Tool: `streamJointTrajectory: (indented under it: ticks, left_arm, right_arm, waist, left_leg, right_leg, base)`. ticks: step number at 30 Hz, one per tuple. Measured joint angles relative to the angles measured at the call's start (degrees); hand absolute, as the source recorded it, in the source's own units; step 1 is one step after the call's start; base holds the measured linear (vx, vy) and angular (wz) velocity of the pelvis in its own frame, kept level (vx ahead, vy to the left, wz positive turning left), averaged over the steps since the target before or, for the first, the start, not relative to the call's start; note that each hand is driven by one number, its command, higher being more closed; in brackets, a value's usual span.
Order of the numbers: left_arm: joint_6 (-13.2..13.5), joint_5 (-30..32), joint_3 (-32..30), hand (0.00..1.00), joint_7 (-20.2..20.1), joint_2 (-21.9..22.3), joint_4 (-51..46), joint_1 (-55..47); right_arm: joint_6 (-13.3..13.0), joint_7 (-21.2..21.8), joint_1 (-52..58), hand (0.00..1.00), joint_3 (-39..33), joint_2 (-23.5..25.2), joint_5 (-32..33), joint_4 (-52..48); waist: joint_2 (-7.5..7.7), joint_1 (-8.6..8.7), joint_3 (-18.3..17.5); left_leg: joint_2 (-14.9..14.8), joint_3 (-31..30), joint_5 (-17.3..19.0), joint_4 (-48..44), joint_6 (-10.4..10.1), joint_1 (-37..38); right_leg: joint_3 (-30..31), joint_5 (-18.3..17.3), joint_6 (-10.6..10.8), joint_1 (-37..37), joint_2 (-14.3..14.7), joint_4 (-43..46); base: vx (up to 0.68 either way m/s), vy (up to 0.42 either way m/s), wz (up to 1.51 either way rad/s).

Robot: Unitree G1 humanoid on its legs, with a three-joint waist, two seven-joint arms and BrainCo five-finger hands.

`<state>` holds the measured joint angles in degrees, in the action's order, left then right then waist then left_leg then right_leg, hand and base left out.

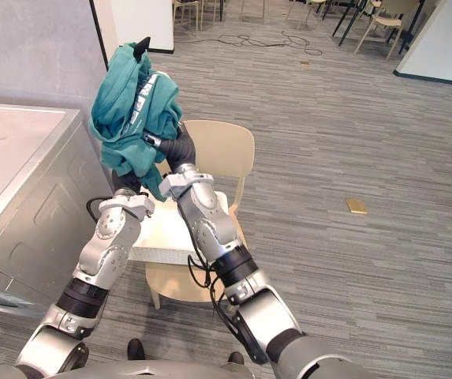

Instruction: Pick up the laundry basket with both hands and put the clothes into the washing machine.

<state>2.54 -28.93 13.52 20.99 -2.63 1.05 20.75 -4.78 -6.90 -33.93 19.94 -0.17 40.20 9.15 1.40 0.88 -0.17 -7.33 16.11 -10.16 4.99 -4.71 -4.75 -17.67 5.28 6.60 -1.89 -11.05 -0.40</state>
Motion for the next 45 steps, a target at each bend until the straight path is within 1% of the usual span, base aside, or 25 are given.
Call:
streamJointTrajectory:
  ticks: [2,4,5,7,9,10,12,15,17,19,22,23,27,29,31,32,33,34,35,37,39,41,43,44,45]
  left_arm:
    - [0.0,0.0,-1.4,1.00,0.1,0.4,-1.0,-0.6]
    - [0.4,0.0,-3.9,1.00,0.3,0.6,-2.1,-0.9]
    - [1.1,-0.1,-5.2,1.00,0.4,0.6,-3.2,-1.3]
    - [3.2,-0.3,-7.9,1.00,0.4,0.6,-5.4,-2.0]
    - [4.2,-0.3,-9.1,1.00,0.4,0.7,-5.6,-2.0]
    - [4.5,-0.3,-9.9,1.00,0.5,0.7,-5.6,-2.2]
    - [4.7,-0.2,-10.8,1.00,0.7,0.6,-5.7,-2.7]
    - [4.9,-0.2,-11.5,1.00,1.0,0.6,-5.7,-3.7]
    - [5.0,-0.2,-12.4,1.00,1.3,0.6,-5.7,-4.1]
    - [5.0,-0.2,-13.7,1.00,1.7,0.6,-5.7,-4.2]
    - [5.3,-0.1,-16.2,1.00,2.3,0.6,-5.7,-4.4]
    - [5.6,-0.1,-17.5,1.00,2.4,0.6,-5.7,-4.8]
    - [6.1,0.0,-22.9,1.00,2.6,0.6,-6.6,-7.4]
    - [6.3,0.0,-25.0,1.00,2.6,0.6,-7.3,-9.4]
    - [6.4,0.0,-27.7,1.00,2.5,0.6,-7.6,-12.6]
    - [6.4,0.0,-28.4,1.00,2.4,0.6,-7.9,-13.7]
    - [6.4,-0.2,-29.8,1.00,2.0,0.7,-8.6,-16.3]
    - [6.4,-0.2,-31.1,1.00,1.1,1.1,-10.0,-19.3]
    - [6.4,-0.2,-31.5,1.00,0.5,1.4,-10.6,-21.0]
    - [6.4,-1.7,-32.8,1.00,-2.7,2.6,-12.0,-27.4]
    - [6.4,-2.9,-33.2,1.00,-4.9,3.7,-12.0,-31.8]
    - [6.2,-3.9,-33.3,1.00,-6.5,5.3,-12.0,-35.6]
    - [5.9,-5.9,-32.9,1.00,-8.7,6.6,-11.6,-39.3]
    - [5.2,-6.8,-32.1,1.00,-9.9,7.2,-11.2,-41.6]
    - [5.0,-7.1,-31.8,1.00,-10.6,7.5,-10.7,-42.5]
  right_arm:
    - [0.2,1.0,3.0,0.00,0.3,-0.2,0.0,-0.9]
    - [1.1,2.0,6.4,0.00,0.5,-0.4,0.0,-1.1]
    - [1.8,2.8,8.2,0.00,1.0,-0.7,0.0,-1.1]
    - [3.9,5.1,12.3,0.00,2.2,-3.5,-0.1,-1.7]
    - [4.8,5.9,14.8,0.00,2.3,-4.9,-0.1,-2.5]
    - [5.3,7.1,16.1,0.00,2.3,-5.4,-0.2,-3.8]
    - [5.8,8.8,17.0,0.00,2.4,-5.6,-0.3,-6.0]
    - [5.9,11.8,18.3,0.00,2.5,-6.6,-2.4,-9.7]
    - [6.0,12.5,19.3,0.00,2.5,-7.2,-2.6,-11.0]
    - [6.0,13.4,21.8,0.00,2.1,-7.6,-4.2,-11.9]
    - [6.1,14.3,27.9,0.00,-0.3,-7.7,-4.6,-12.9]
    - [6.2,14.3,30.3,0.00,-2.1,-7.7,-4.6,-12.9]
    - [6.3,14.3,37.9,0.00,-9.1,-7.7,-4.9,-12.9]
    - [6.3,14.1,41.4,0.00,-13.0,-7.5,-7.0,-12.8]
    - [6.4,13.7,45.7,0.00,-18.5,-6.9,-7.0,-12.4]
    - [6.4,13.7,46.6,0.00,-19.7,-6.8,-7.0,-12.4]
    - [6.6,13.7,48.3,0.00,-22.8,-6.3,-8.2,-12.4]
    - [6.6,13.3,49.8,0.00,-26.7,-5.1,-10.0,-11.9]
    - [6.6,12.7,50.3,0.00,-28.6,-4.5,-11.0,-11.2]
    - [6.6,10.0,52.0,0.00,-36.4,-2.3,-13.0,-6.3]
    - [6.6,8.4,53.1,0.00,-41.0,-1.1,-14.2,-2.6]
    - [6.6,6.8,54.2,0.00,-44.3,-0.1,-15.9,0.7]
    - [6.7,5.9,54.6,0.00,-46.6,0.4,-15.9,6.1]
    - [6.8,4.9,54.8,0.00,-48.3,1.4,-15.9,9.7]
    - [7.1,4.9,54.9,0.00,-49.0,1.8,-15.9,11.0]
  waist:
    - [0.00,-0.09,0.0]
    - [0.00,-0.01,0.0]
    - [0.00,-0.01,0.0]
    - [0.00,0.30,0.0]
    - [0.00,0.34,0.0]
    - [0.00,0.46,0.0]
    - [0.01,0.79,0.0]
    - [0.09,1.01,-0.1]
    - [0.24,0.79,-0.2]
    - [0.28,1.07,-0.2]
    - [0.33,1.36,-0.3]
    - [0.33,1.46,-0.3]
    - [0.34,2.30,-0.3]
    - [0.34,2.53,-0.4]
    - [0.30,2.61,-0.8]
    - [0.32,2.68,-1.0]
    - [0.35,2.77,-1.4]
    - [0.35,2.80,-2.0]
    - [0.32,2.80,-2.4]
    - [0.28,2.64,-3.6]
    - [-0.01,2.57,-4.4]
    - [-0.39,2.59,-4.6]
    - [-0.71,2.43,-4.9]
    - [-0.92,2.31,-4.9]
    - [-0.98,2.25,-4.9]
  left_leg:
    - [0.0,0.2,0.0,0.0,0.0,0.2]
    - [0.0,0.7,0.0,0.0,0.0,0.5]
    - [0.0,1.1,0.1,0.0,0.0,0.7]
    - [-0.1,1.1,0.1,0.0,-0.1,0.8]
    - [-0.1,1.2,0.3,0.0,-0.3,0.8]
    - [-0.1,1.3,0.4,0.0,-0.4,0.8]
    - [-0.1,1.4,0.5,0.0,-0.6,0.8]
    - [-0.1,1.8,0.7,0.0,-0.6,0.9]
    - [-0.2,2.6,0.8,0.0,-0.6,0.9]
    - [-0.1,2.9,0.9,0.0,-0.6,0.8]
    - [-0.2,3.1,0.6,0.0,-0.3,0.9]
    - [-0.2,3.2,0.6,0.0,-0.3,0.9]
    - [-0.2,3.7,0.7,0.0,-0.3,0.9]
    - [-0.2,3.8,0.7,0.0,-0.4,0.9]
    - [-0.2,3.8,0.8,0.0,-0.4,0.9]
    - [-0.2,3.8,0.8,0.0,-0.5,1.0]
    - [-0.2,3.8,1.0,0.0,-0.6,1.1]
    - [-0.2,3.8,1.4,0.0,-1.0,1.1]
    - [-0.1,3.8,1.5,0.0,-0.9,1.2]
    - [0.0,3.5,1.8,0.0,-0.9,1.7]
    - [0.2,3.0,1.9,0.0,-0.9,1.8]
    - [0.5,2.6,1.9,0.0,-0.8,1.9]
    - [0.5,2.6,2.1,0.0,-0.5,2.0]
    - [0.5,2.6,2.1,0.0,-0.5,2.1]
    - [0.4,2.6,2.1,0.0,-0.5,2.2]
  right_leg:
    - [0.2,0.0,0.0,0.0,0.0,0.0]
    - [0.7,0.0,-0.1,0.0,0.0,0.1]
    - [1.1,-0.1,-0.2,-0.1,0.0,0.1]
    - [1.3,-0.1,-0.2,-0.1,0.0,0.1]
    - [1.4,-0.1,-0.1,-0.2,0.0,0.0]
    - [1.5,-0.1,-0.2,-0.3,0.0,0.0]
    - [1.7,0.0,-0.2,-0.4,0.0,-0.1]
    - [2.2,0.0,-0.3,-0.5,0.1,-0.2]
    - [2.9,0.1,-0.4,-1.2,0.1,-0.2]
    - [3.2,0.3,-0.5,-1.2,0.1,-0.3]
    - [3.6,0.7,-0.4,-1.3,0.1,-0.3]
    - [3.8,0.9,0.0,-1.3,0.2,-0.4]
    - [4.3,0.9,0.0,-1.7,0.2,-0.4]
    - [4.3,0.9,0.0,-1.8,0.2,-0.4]
    - [4.3,0.6,-0.3,-1.8,0.2,-0.4]
    - [4.3,0.5,-0.2,-1.8,0.2,-0.4]
    - [4.3,0.3,-0.1,-1.8,0.2,-0.4]
    - [4.3,0.3,-0.1,-1.8,0.1,-0.4]
    - [4.3,0.2,-0.1,-1.8,0.1,-0.4]
    - [4.1,-0.1,0.0,-1.0,-0.1,-0.4]
    - [3.7,-0.5,0.2,-0.8,-0.4,-0.3]
    - [3.0,-0.6,0.3,-0.3,-0.6,-0.3]
    - [2.9,-0.6,0.3,-0.2,-0.7,-0.2]
    - [2.9,-0.6,0.4,-0.2,-0.7,0.0]
    - [2.9,-0.6,0.4,-0.1,-0.7,0.1]
  base:
    - [0.00,0.003,-0.05]
    - [-0.01,0.003,-0.11]
    - [-0.01,0.002,-0.12]
    - [0.00,0.001,-0.05]
    - [-0.01,0.004,-0.02]
    - [-0.02,0.008,-0.04]
    - [-0.01,0.007,-0.04]
    - [0.00,0.004,-0.04]
    - [0.01,0.004,-0.18]
    - [0.03,-0.003,-0.13]
    - [0.04,-0.004,-0.04]
    - [0.02,-0.002,-0.05]
    - [0.02,0.001,-0.06]
    - [0.00,0.001,-0.03]
    - [0.00,0.000,0.00]
    - [0.00,0.000,0.00]
    - [0.00,0.000,0.00]
    - [0.00,0.000,0.00]
    - [0.00,0.000,0.00]
    - [0.02,0.009,0.09]
    - [0.01,0.016,0.13]
    - [0.00,0.018,0.13]
    - [-0.01,0.010,0.04]
    - [0.00,0.000,0.00]
    - [0.00,0.000,0.00]
